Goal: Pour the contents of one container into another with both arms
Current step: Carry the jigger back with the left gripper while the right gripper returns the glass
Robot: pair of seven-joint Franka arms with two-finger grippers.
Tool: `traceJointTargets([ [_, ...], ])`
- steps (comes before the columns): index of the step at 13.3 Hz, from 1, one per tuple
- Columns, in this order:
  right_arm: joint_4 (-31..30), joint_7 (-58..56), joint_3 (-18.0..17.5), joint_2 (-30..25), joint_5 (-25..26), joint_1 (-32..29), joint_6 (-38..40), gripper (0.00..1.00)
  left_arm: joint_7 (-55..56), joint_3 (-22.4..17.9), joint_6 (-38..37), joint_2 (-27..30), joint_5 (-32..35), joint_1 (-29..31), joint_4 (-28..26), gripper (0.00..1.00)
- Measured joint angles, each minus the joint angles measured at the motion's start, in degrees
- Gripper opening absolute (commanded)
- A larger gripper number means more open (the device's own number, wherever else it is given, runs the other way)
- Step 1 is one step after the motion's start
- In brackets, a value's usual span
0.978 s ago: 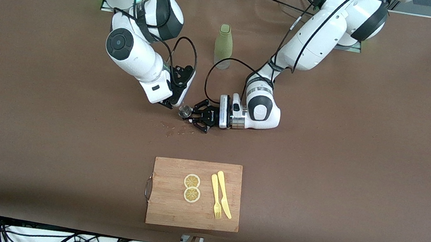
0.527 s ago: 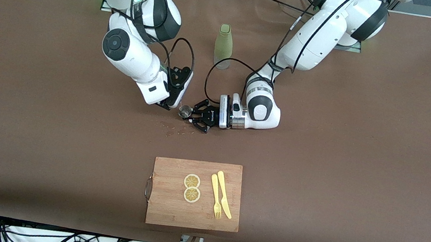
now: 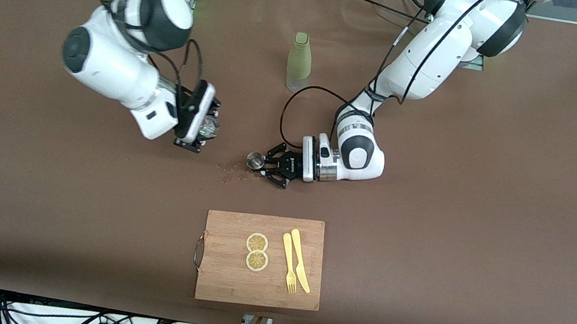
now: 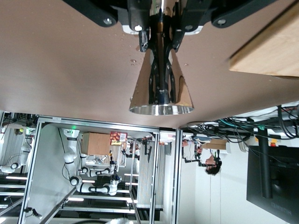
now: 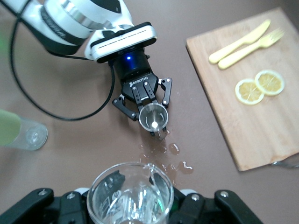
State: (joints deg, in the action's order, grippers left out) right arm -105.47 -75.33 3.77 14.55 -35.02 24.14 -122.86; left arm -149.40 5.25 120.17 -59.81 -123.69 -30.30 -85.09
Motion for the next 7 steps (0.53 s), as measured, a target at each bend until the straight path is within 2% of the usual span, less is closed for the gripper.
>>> traceJointTargets([
  [3, -0.70, -14.91, 0.09, -0.82, -5.25, -6.65, 4.12, 0.33, -0.91, -0.09, -4.39, 4.01, 2.47, 3.08, -6.13, 0.00],
  [7, -2.11, -33.44, 0.19, 1.64, -10.79, -14.76, 8.78, 0.33, -0.21, -0.20, -11.05, 11.72, 17.24, 12.12, -15.16, 0.00],
])
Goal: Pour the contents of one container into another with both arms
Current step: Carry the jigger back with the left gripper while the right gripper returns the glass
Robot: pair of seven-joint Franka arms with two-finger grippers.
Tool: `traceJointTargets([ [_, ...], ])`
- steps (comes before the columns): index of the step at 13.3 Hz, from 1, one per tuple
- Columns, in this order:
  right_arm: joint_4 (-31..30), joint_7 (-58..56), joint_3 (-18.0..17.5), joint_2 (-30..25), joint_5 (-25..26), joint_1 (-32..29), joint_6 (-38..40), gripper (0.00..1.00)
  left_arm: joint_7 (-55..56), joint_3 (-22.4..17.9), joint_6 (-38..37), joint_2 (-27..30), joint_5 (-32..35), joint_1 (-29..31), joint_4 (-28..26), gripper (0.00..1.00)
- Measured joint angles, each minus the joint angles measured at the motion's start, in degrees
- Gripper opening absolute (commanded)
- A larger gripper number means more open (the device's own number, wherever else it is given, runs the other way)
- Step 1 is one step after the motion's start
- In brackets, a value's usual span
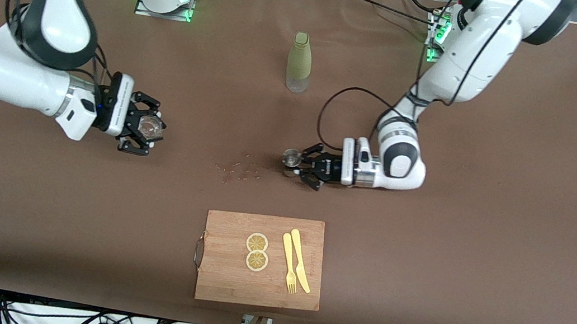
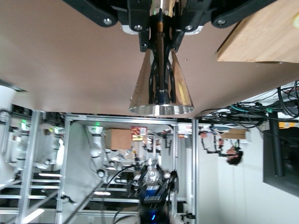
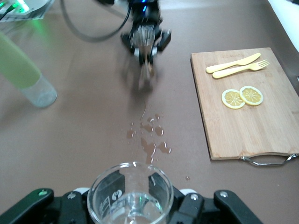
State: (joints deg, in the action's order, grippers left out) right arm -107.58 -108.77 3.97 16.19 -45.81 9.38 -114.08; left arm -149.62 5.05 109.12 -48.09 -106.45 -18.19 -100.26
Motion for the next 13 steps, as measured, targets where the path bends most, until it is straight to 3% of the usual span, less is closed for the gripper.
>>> traceJointTargets([
  [3, 0.01, -10.71, 0.04, 4.75, -1.94, -3.76, 0.99, 0.33, 1.49, -1.24, -7.36, 3.50, 12.10, 7.67, -3.20, 0.00],
  [8, 3.97, -30.14, 0.07, 16.44, -7.98, -9.81, 7.00, 0.35, 1.70, -12.36, -24.45, 3.72, 28.70, 14.99, -3.80, 0.00],
  [13, 7.25, -41.61, 0.04, 26.45, -13.93, -11.23, 8.76, 0.35, 1.03, -17.88, -34.19, 3.67, 38.62, 24.58, -3.66, 0.00],
])
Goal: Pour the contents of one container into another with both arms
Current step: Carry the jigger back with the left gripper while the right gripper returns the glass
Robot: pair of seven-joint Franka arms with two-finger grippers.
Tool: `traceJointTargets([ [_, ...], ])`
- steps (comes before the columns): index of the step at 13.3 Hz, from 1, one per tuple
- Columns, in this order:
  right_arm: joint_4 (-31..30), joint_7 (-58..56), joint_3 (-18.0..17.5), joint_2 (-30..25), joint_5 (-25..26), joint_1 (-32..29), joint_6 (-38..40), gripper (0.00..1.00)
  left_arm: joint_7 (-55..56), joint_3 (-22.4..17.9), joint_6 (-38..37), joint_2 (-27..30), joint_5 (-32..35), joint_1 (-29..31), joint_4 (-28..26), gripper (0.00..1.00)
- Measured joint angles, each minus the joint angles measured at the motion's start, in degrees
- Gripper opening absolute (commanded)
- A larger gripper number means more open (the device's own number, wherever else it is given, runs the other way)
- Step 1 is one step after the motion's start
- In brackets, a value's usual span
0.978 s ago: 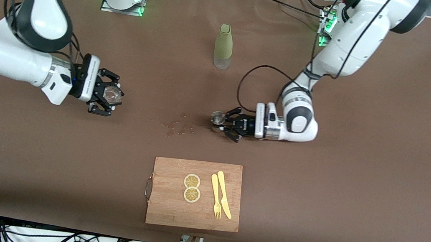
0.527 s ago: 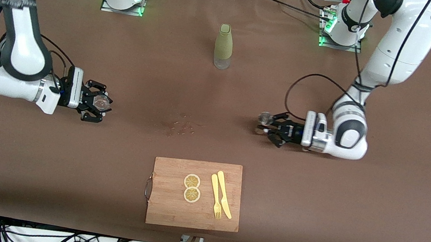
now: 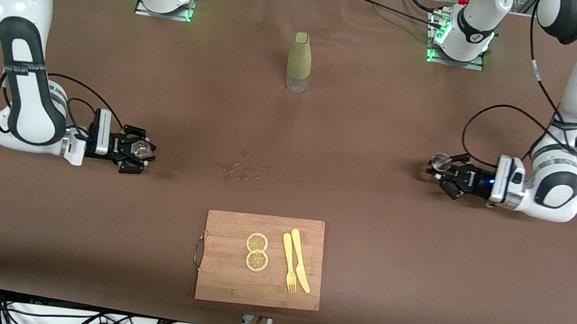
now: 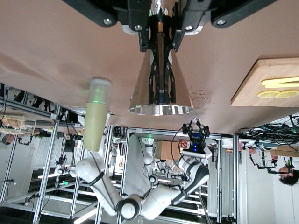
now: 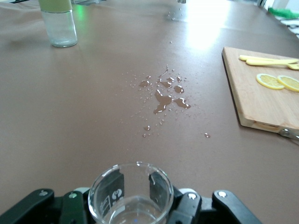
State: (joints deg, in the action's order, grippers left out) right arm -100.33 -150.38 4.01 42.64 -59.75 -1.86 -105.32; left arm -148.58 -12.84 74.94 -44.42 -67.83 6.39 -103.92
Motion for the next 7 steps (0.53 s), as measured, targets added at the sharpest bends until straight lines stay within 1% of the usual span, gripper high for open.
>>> traceJointTargets([
  [2, 1.02, -1.31, 0.00, 2.49, -1.69, -0.44, 1.32, 0.35, -1.52, -0.86, -1.20, -0.35, 2.41, 2.84, 0.01, 0.00],
  [4, 1.46, -1.38, 0.00, 3.29, -2.45, -0.83, 2.23, 0.38, -5.19, -1.31, -1.27, -0.85, 4.16, 5.10, 0.24, 0.00],
  [5, 1.47, -1.38, 0.00, 3.46, -2.68, -1.01, 2.89, 0.47, -6.88, -1.40, -1.31, -1.33, 4.87, 5.99, 0.69, 0.00],
  [6, 1.47, -1.38, 0.00, 3.69, -3.14, -1.18, 3.33, 0.60, -7.44, -1.53, -1.55, -2.11, 5.06, 6.78, 1.36, 0.00],
  [7, 1.47, -1.38, 0.00, 3.99, -3.50, -1.29, 3.43, 0.70, -7.89, -1.76, -2.10, -3.09, 5.06, 7.38, 2.32, 0.00],
])
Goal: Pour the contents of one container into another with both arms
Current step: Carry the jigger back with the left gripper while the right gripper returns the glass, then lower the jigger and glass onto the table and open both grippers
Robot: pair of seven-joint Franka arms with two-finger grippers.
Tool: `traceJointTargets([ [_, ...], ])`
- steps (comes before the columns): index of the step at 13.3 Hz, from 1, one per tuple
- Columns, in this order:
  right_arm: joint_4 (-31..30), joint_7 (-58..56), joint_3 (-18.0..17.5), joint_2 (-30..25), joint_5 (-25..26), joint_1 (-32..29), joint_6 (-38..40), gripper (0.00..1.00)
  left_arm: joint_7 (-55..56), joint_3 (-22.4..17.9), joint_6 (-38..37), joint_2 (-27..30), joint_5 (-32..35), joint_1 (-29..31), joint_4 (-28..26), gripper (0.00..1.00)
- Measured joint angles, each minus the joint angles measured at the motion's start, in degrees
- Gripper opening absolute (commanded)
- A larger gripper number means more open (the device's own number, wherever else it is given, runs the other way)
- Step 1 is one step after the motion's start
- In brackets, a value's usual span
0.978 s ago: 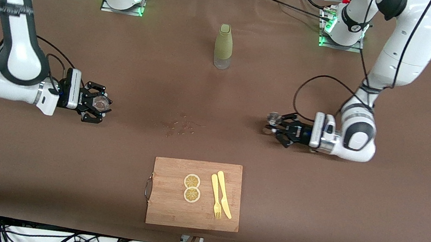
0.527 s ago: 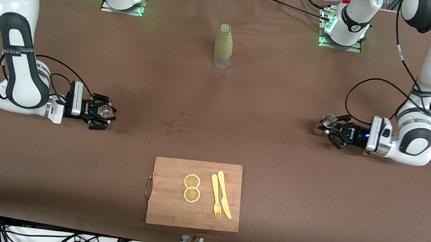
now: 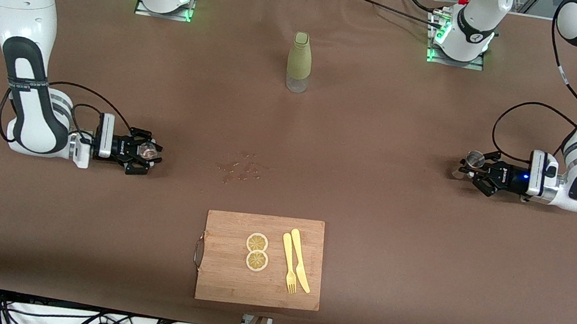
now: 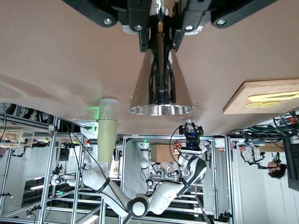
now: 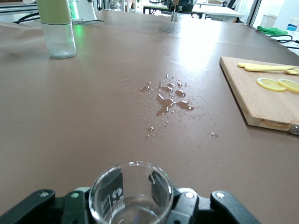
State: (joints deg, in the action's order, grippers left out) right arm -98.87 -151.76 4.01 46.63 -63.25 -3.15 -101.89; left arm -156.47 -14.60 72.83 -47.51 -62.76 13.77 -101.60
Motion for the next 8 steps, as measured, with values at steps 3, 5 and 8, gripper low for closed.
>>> traceJointTargets([
  [3, 0.01, 0.00, 0.00, 0.93, -0.34, -0.16, 0.08, 0.85, -0.71, -1.00, -1.86, -3.47, 0.00, 1.37, 4.01, 0.00],
  [5, 0.16, 0.00, 0.11, 1.10, -0.34, -0.48, 0.08, 0.96, -1.70, -1.23, -2.47, -5.45, 0.00, 2.08, 6.16, 0.00],
  [8, 1.80, 0.00, 1.41, 1.11, 0.71, -0.78, 0.08, 0.98, -2.40, -1.41, -2.68, -7.59, 0.00, 2.23, 8.32, 0.00],
])
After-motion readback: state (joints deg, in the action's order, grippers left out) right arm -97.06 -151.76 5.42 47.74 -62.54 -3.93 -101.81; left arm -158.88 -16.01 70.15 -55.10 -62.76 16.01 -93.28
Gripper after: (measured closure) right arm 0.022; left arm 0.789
